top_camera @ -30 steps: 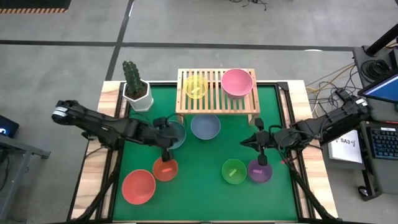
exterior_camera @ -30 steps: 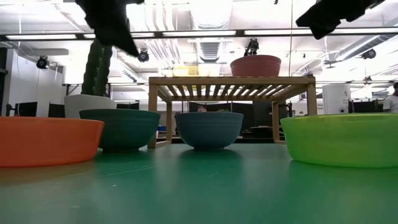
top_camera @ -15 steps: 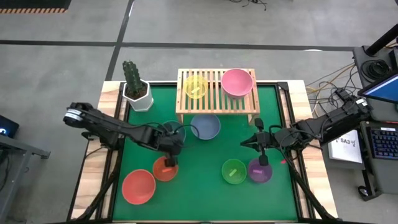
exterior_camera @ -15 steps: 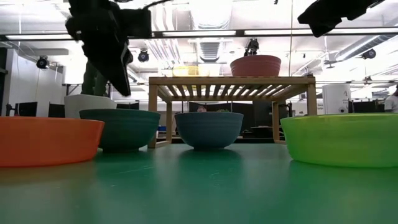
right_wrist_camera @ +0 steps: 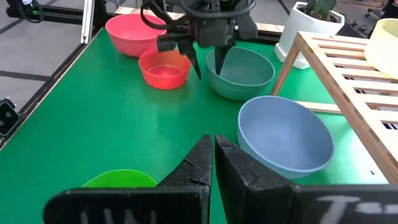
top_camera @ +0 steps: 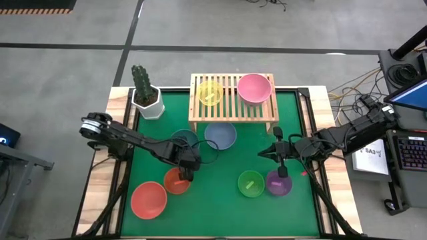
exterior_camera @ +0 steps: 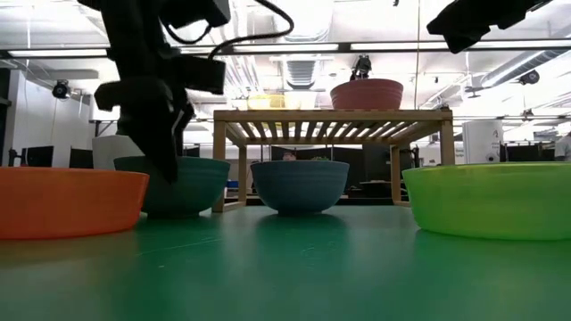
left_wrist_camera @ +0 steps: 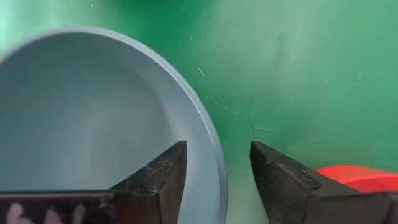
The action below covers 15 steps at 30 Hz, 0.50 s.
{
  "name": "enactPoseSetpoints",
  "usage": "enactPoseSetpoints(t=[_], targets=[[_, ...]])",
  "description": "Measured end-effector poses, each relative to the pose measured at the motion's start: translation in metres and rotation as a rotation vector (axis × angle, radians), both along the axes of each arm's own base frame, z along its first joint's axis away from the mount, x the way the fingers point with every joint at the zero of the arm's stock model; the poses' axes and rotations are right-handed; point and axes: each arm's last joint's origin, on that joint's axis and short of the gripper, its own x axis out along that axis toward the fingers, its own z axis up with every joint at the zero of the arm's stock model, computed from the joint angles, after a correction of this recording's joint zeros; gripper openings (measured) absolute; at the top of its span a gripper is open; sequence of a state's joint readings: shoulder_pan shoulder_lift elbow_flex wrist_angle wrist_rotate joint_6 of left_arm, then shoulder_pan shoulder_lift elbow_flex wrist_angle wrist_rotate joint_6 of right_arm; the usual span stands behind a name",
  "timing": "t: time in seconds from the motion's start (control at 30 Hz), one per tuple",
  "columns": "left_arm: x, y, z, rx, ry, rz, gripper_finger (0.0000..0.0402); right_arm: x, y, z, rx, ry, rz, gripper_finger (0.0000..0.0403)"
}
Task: Place and stack bowls onto a shelf
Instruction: Stack the dark green bowl on top of the pink bowl on the shelf
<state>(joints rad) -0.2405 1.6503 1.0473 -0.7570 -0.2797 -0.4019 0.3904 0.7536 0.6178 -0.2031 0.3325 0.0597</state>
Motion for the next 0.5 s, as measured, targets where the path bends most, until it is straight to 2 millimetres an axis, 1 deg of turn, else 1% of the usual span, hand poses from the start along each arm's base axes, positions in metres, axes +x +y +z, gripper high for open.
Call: enactPoseSetpoints(t=[0.13, 0.3, 0.33, 0.43, 0.5], targets=[[0.002, 0.000, -0.006, 0.004, 0.021, 0.000, 0.0107, 0.000, 0.000, 0.000, 0.000, 0.000, 0.000, 0.0009], [0.002, -0.001, -0.006, -0.003, 0.026, -0.011, 0.0022, 0.000, 0.000, 0.000, -0.002, 0.000, 0.001, 0.0009], [0.001, -0.001, -0.006, -0.014, 0.027, -0.015, 0.0011, 0.000, 0.000, 0.000, -0.002, 0.000, 0.001, 0.0009], [0.001, -0.002, -0.002, -0.042, 0.035, -0.023, 0.0007, 0.000, 0.000, 0.000, -0.007, 0.000, 0.002, 0.0009], [0.001, -0.004, 0.003, -0.041, 0.050, -0.029, 0.0002, 0.000, 0.000, 0.000, -0.007, 0.000, 0.003, 0.0009]])
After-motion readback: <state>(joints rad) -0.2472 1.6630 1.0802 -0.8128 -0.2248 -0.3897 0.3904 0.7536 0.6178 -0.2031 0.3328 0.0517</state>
